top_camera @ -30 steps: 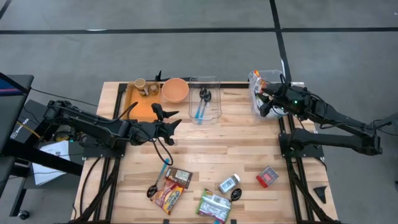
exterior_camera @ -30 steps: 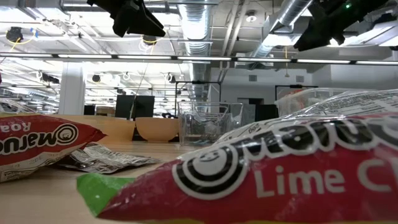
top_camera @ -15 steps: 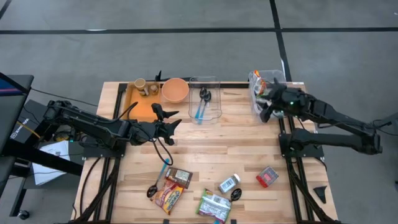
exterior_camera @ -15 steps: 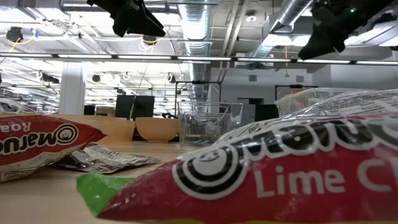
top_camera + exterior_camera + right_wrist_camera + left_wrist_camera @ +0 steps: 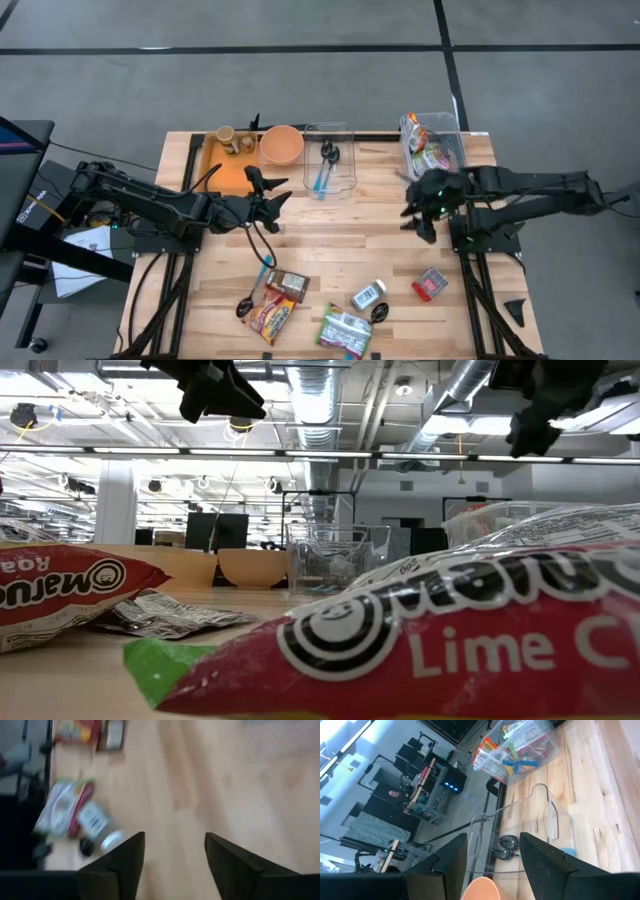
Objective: Pick & Place Food Item
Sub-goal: Put the red seasoning can into the orange bin
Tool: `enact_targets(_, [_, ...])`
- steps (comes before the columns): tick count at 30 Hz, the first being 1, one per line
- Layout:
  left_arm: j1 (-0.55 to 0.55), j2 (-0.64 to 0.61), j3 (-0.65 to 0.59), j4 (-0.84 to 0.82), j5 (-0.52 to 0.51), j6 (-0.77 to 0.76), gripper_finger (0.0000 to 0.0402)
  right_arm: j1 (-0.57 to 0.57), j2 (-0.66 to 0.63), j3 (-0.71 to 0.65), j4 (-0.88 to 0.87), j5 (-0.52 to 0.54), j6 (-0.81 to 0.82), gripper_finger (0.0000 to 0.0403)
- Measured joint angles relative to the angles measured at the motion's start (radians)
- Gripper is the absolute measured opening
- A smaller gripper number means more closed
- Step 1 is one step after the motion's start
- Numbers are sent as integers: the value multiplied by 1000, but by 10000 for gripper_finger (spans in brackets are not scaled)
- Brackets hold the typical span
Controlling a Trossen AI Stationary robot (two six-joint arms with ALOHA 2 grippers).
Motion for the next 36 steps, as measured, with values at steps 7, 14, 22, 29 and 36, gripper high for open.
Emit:
enact_targets(7, [0,0,0,12,0,24,172,241,215,89,-272,-4,276,256])
enact_targets(14, [0,0,0,12,46,42,172,416,364,112,-501,-45,559,260])
enact_targets(22, [0,0,0,11,69,42,172,553,424,93,-529,-164,801,214])
enact_targets(29, [0,0,0,11,69,42,172,580,462,-41,-253,-468,822,89])
enact_targets(36, [0,0,0,11,69,42,172,598,546,-102,-105,-548,833,15])
